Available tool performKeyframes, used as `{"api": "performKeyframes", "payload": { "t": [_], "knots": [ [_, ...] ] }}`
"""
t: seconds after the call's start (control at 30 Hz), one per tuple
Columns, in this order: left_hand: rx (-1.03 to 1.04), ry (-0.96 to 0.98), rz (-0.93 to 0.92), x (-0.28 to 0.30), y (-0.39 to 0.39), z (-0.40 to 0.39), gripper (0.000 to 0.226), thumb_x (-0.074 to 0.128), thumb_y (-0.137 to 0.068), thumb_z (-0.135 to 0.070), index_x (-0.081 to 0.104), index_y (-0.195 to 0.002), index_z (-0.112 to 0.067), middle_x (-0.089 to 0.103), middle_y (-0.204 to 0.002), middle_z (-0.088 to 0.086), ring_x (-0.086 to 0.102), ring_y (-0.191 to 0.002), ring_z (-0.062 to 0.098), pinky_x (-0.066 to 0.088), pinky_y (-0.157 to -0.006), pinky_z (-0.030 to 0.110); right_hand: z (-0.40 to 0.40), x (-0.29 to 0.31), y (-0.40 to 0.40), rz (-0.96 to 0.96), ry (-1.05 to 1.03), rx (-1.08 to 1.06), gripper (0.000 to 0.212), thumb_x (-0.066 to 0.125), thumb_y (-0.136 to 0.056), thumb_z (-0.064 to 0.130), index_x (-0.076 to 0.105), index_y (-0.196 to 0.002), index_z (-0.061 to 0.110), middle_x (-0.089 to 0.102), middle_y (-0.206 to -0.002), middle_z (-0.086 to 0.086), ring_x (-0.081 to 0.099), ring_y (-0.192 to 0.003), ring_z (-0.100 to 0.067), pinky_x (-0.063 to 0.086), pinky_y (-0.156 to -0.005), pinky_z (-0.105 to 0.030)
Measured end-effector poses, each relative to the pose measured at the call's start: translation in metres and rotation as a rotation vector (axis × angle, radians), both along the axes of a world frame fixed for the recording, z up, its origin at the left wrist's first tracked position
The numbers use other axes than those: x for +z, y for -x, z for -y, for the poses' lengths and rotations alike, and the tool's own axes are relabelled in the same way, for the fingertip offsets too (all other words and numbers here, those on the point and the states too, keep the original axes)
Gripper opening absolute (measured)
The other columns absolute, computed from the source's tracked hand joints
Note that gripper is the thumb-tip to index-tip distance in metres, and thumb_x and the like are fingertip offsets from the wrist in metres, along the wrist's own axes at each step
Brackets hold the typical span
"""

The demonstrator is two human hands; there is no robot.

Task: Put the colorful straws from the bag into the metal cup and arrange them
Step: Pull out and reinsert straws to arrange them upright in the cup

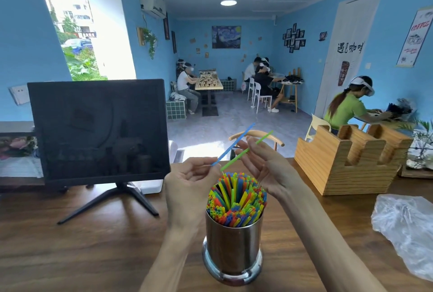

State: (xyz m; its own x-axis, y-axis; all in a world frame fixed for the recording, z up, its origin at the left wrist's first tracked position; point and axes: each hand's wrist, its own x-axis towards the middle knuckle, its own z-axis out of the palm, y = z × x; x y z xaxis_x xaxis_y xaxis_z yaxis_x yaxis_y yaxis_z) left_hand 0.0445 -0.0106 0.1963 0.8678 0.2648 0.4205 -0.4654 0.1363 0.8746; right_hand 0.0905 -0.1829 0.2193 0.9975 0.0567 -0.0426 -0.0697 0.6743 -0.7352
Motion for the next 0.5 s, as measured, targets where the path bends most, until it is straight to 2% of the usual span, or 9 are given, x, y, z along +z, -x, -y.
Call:
{"api": "performKeyframes", "payload": {
  "t": [0.1, 0.17, 0.27, 0.33, 0.4, 0.47, 0.5],
  "knots": [
    [-0.054, -0.034, -0.039, -0.003, -0.002, 0.001, 0.021, 0.083, -0.079, 0.003, 0.079, -0.079, -0.017, 0.078, -0.079, 0.007, 0.076, -0.074, 0.02, 0.062, -0.07, 0.027, 0.003, 0.003, -0.005, 0.021, 0.102, 0.026, 0.029, 0.076, -0.08, 0.015, 0.073, -0.108, 0.006, 0.078, -0.107, -0.013, 0.078, -0.09, -0.021, 0.061, -0.065, -0.023],
    [-0.1, -0.122, -0.088, -0.002, -0.004, 0.001, 0.019, 0.083, -0.08, 0.002, 0.077, -0.08, -0.017, 0.079, -0.08, 0.003, 0.075, -0.074, 0.017, 0.062, -0.068, 0.027, 0.006, 0.005, -0.007, 0.063, 0.196, -0.004, 0.022, 0.073, -0.088, 0.014, 0.072, -0.109, 0.009, 0.079, -0.1, -0.008, 0.078, -0.084, -0.016, 0.061, -0.063, -0.023],
    [-0.069, -0.406, -0.133, -0.005, -0.01, -0.005, 0.015, 0.084, -0.083, -0.013, 0.076, -0.08, -0.025, 0.075, -0.08, -0.014, 0.069, -0.078, 0.006, 0.058, -0.067, 0.02, 0.011, 0.009, -0.005, 0.21, 0.371, -0.144, 0.01, 0.069, -0.095, 0.012, 0.072, -0.105, 0.012, 0.077, -0.094, -0.007, 0.077, -0.08, -0.019, 0.06, -0.065, -0.025],
    [-0.024, -0.525, -0.134, -0.008, -0.016, -0.01, 0.014, 0.08, -0.085, -0.021, 0.077, -0.08, -0.033, 0.072, -0.08, -0.022, 0.063, -0.081, 0.002, 0.053, -0.065, 0.016, 0.013, 0.009, -0.002, 0.342, 0.572, -0.282, 0.01, 0.069, -0.096, 0.011, 0.071, -0.105, 0.015, 0.075, -0.098, -0.01, 0.077, -0.082, -0.023, 0.062, -0.069, -0.028],
    [0.001, -0.497, -0.134, -0.01, -0.023, -0.013, 0.015, 0.077, -0.087, -0.022, 0.077, -0.082, -0.036, 0.071, -0.081, -0.023, 0.062, -0.082, 0.001, 0.052, -0.065, 0.014, 0.012, 0.006, 0.002, 0.458, 0.836, -0.363, 0.031, 0.071, -0.095, 0.013, 0.062, -0.124, 0.02, 0.073, -0.1, -0.007, 0.077, -0.081, -0.018, 0.064, -0.072, -0.033],
    [0.026, -0.487, -0.147, -0.012, -0.034, -0.014, 0.015, 0.073, -0.091, -0.022, 0.075, -0.086, -0.036, 0.071, -0.083, -0.023, 0.063, -0.083, -0.002, 0.05, -0.064, 0.01, 0.009, -0.004, 0.007, 0.548, 1.056, -0.359, 0.074, 0.073, -0.093, 0.012, 0.034, -0.15, 0.04, 0.071, -0.093, 0.001, 0.074, -0.076, -0.01, 0.063, -0.071, -0.029],
    [0.022, -0.503, -0.169, -0.013, -0.04, -0.014, 0.014, 0.071, -0.093, -0.023, 0.075, -0.089, -0.036, 0.072, -0.086, -0.021, 0.063, -0.085, -0.002, 0.048, -0.064, 0.009, 0.008, -0.011, 0.009, 0.58, 1.159, -0.358, 0.092, 0.074, -0.092, 0.01, 0.019, -0.154, 0.051, 0.069, -0.088, 0.005, 0.073, -0.073, -0.008, 0.062, -0.071, -0.025]
  ]
}}
